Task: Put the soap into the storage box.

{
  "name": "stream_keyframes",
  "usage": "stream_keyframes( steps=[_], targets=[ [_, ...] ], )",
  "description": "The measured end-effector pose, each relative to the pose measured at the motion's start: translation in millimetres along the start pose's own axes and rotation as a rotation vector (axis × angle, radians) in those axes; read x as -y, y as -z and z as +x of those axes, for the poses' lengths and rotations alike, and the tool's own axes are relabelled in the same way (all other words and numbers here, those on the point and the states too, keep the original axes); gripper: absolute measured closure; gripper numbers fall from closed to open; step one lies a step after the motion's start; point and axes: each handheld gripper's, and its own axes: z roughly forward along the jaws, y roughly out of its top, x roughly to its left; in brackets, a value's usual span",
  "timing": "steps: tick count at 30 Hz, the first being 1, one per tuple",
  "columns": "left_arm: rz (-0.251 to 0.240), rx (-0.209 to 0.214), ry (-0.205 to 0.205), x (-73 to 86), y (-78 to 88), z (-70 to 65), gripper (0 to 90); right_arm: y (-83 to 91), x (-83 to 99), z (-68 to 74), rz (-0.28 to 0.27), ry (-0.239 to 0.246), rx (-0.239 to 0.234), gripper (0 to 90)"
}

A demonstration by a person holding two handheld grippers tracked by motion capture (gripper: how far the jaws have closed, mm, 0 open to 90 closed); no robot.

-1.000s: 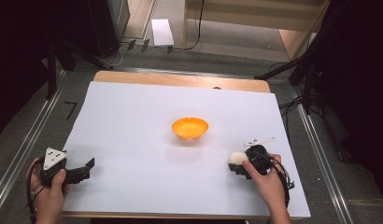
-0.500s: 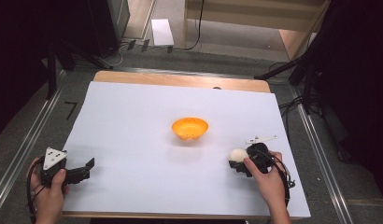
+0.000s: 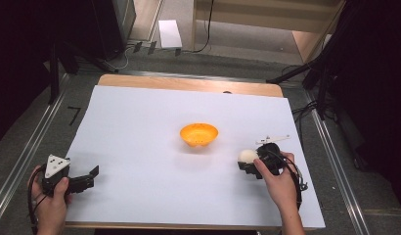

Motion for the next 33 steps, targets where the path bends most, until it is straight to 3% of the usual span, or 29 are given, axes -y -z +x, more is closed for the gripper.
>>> stream_keyframes(
  steps=[33],
  targets=[
    [-0.003,0.004,0.004,0.1,0.2,0.3,0.0,2.6,-35.5,5.6,-0.029,-0.002,-0.013,24.2]
  ],
)
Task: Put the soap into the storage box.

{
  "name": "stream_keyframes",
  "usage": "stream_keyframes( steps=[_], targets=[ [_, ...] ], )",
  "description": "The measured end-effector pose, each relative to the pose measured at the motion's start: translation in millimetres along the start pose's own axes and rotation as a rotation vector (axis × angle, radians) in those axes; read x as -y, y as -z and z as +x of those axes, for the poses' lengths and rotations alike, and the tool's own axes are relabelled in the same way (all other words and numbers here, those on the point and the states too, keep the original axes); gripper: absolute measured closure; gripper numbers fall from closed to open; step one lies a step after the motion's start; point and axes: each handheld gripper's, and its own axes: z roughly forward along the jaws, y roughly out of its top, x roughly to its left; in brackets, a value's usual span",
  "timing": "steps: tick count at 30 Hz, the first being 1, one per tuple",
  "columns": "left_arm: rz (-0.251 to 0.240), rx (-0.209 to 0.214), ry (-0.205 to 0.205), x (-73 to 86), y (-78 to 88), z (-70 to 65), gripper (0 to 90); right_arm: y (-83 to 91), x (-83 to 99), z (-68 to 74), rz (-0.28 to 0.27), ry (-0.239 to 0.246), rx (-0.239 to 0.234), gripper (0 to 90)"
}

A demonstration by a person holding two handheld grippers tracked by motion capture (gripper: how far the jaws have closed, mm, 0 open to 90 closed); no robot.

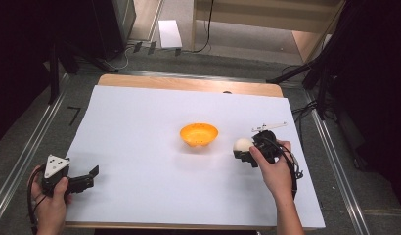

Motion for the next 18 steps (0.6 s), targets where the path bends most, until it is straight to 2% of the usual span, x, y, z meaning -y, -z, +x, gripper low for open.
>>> stream_keyframes(
  steps=[18],
  targets=[
    [0.003,0.0,0.0,-0.1,-0.1,0.0,0.0,-12.7,-18.2,12.7,0.016,0.024,-0.028,25.2]
  ],
)
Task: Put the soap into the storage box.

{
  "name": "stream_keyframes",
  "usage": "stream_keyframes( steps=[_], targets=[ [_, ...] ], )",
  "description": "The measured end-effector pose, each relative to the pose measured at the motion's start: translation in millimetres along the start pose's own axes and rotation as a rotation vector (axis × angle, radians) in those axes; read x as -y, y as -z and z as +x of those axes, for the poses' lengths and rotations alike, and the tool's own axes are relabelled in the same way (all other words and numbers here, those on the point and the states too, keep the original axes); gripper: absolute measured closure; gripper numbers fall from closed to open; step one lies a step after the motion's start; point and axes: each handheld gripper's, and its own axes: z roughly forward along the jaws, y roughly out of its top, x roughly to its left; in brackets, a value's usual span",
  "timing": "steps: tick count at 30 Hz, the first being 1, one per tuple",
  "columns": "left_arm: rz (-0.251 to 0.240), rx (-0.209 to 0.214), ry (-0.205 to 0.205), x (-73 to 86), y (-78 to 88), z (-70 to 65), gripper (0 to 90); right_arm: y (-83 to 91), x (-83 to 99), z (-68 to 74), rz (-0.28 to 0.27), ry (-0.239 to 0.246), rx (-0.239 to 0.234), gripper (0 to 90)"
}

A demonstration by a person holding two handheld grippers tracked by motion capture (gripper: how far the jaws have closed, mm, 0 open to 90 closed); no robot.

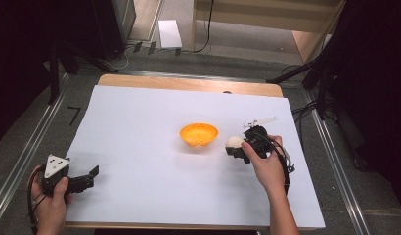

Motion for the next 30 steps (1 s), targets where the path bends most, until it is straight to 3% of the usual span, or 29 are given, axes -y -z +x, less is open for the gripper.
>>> stream_keyframes(
  steps=[19,30],
  targets=[
    [0.0,0.002,0.001,0.0,-0.3,0.2,0.0,-12.4,-24.6,20.9,-0.034,0.041,-0.021,25.2],
    [0.004,0.001,0.003,-0.2,-0.2,0.2,0.0,-18.5,-35.7,29.4,-0.043,0.037,-0.034,25.2]
  ],
)
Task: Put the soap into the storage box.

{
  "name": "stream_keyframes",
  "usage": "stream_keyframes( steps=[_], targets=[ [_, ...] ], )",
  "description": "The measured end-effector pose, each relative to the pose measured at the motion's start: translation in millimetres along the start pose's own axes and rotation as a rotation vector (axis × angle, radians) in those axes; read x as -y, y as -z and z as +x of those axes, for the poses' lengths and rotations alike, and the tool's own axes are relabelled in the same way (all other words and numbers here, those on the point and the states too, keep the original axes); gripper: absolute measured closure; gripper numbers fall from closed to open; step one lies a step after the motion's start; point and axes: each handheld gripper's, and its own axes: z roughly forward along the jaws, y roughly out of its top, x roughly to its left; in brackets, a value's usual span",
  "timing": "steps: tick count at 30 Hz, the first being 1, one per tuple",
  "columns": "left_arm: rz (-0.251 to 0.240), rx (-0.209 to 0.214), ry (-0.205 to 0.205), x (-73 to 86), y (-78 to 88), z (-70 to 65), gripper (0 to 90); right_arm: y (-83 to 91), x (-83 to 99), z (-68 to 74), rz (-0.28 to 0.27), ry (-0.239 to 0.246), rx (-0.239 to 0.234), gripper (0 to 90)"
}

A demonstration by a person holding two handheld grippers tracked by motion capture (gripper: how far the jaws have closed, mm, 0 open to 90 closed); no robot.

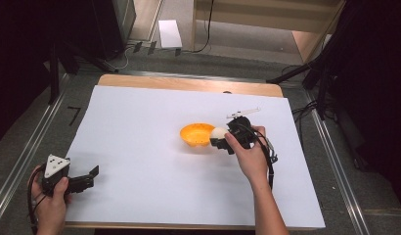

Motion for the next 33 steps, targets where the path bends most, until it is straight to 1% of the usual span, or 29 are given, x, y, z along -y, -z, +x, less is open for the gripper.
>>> stream_keyframes(
  steps=[4,6,7,14,17,19,28,30,33],
  targets=[
    [0.001,0.001,0.0,0.0,0.0,0.2,0.0,-3.7,-4.0,2.6,-0.004,0.012,-0.001,25.2],
    [0.001,0.001,0.001,0.0,0.0,0.2,0.0,-4.1,-4.7,3.7,-0.001,0.007,0.001,25.2],
    [0.001,0.001,0.001,0.0,0.0,0.2,0.0,-6.2,-6.7,5.2,-0.008,0.013,-0.005,25.2],
    [0.001,0.001,0.0,0.0,0.0,0.2,0.0,-12.8,-14.0,9.6,-0.002,0.018,-0.007,25.2],
    [0.001,0.001,0.0,0.0,0.0,0.2,0.0,-14.4,-16.0,10.4,-0.007,0.014,-0.01,25.2],
    [0.001,0.001,0.0,0.0,0.0,0.4,0.0,-17.7,-18.5,12.1,0.0,0.009,-0.008,25.2],
    [0.001,0.002,0.002,-0.1,-0.1,0.4,0.0,-26.4,-25.8,17.2,-0.004,0.015,0.001,25.1],
    [0.001,0.002,0.002,-0.1,-0.1,0.5,0.0,-28.5,-27.5,18.4,-0.005,0.011,0.007,25.1],
    [0.002,0.002,0.001,-0.1,-0.1,0.5,0.0,-32.3,-29.5,19.3,-0.006,0.002,0.002,25.2]
  ],
)
